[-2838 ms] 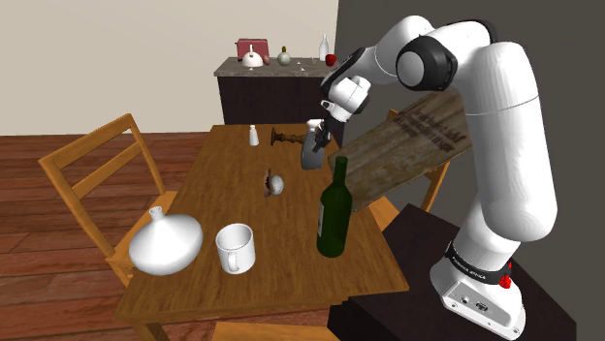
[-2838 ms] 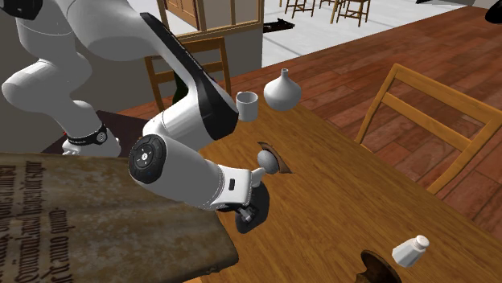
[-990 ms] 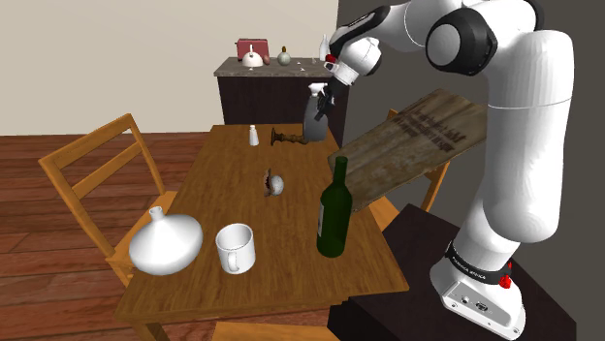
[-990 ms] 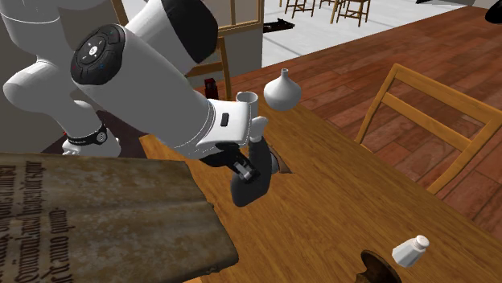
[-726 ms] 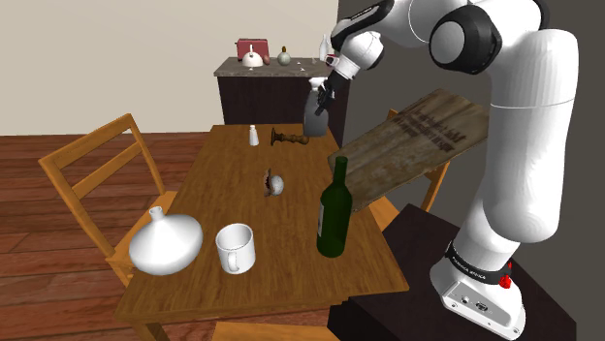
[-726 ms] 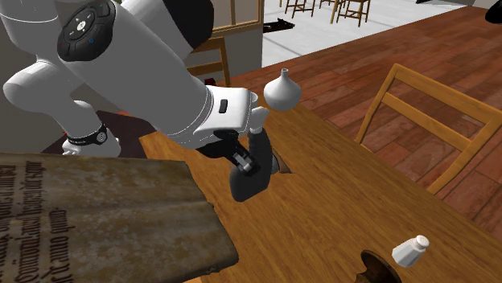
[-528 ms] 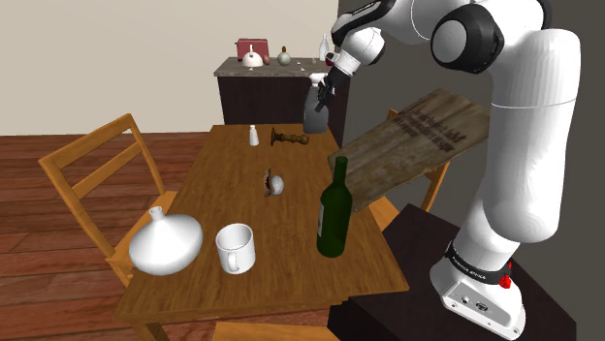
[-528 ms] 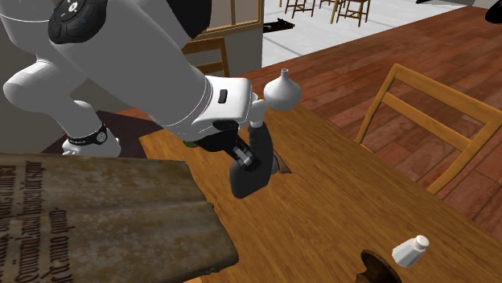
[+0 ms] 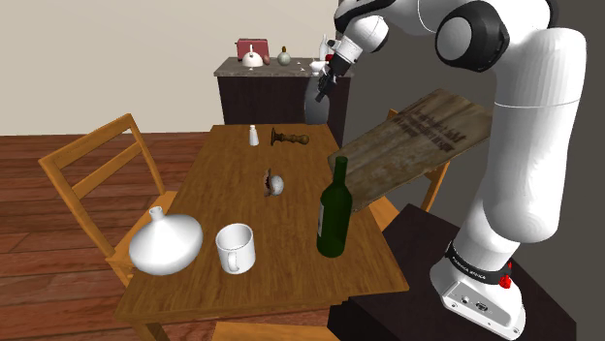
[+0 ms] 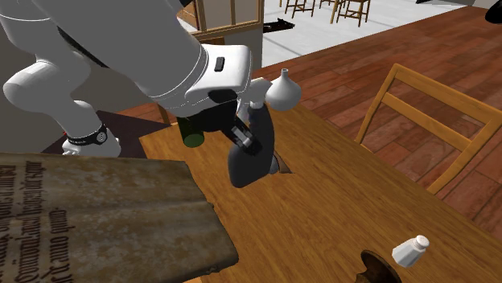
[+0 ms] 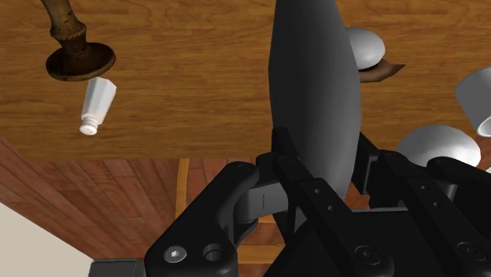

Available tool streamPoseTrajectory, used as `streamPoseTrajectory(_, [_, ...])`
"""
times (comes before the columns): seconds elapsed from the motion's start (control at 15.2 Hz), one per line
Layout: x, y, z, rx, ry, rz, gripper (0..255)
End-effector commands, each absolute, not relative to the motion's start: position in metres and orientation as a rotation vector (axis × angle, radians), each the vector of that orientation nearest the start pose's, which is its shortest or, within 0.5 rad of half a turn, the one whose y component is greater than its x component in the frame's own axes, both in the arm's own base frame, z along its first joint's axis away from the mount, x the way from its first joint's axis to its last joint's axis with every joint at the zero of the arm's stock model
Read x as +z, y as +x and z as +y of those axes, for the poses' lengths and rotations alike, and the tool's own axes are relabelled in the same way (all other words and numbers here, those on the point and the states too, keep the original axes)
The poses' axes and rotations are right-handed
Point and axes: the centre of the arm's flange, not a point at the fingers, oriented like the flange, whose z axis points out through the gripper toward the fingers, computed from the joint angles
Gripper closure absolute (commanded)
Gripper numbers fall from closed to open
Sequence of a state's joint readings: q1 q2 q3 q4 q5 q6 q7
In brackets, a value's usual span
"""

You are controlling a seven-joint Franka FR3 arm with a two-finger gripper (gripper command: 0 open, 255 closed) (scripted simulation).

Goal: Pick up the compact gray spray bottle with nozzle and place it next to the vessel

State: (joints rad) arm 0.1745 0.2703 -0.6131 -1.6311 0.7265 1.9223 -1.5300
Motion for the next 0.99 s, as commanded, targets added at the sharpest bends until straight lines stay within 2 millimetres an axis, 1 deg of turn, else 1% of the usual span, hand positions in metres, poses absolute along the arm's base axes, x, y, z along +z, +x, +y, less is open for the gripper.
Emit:
streamPoseTrajectory(0.0, [0.514,0.616,-0.196,-0.708,-2.553,-1.208,255])
streamPoseTrajectory(0.86, [0.581,0.616,-0.196,-0.708,-2.553,-1.208,255])
streamPoseTrajectory(0.92, [0.581,0.615,-0.182,-0.708,-2.553,-1.208,255])
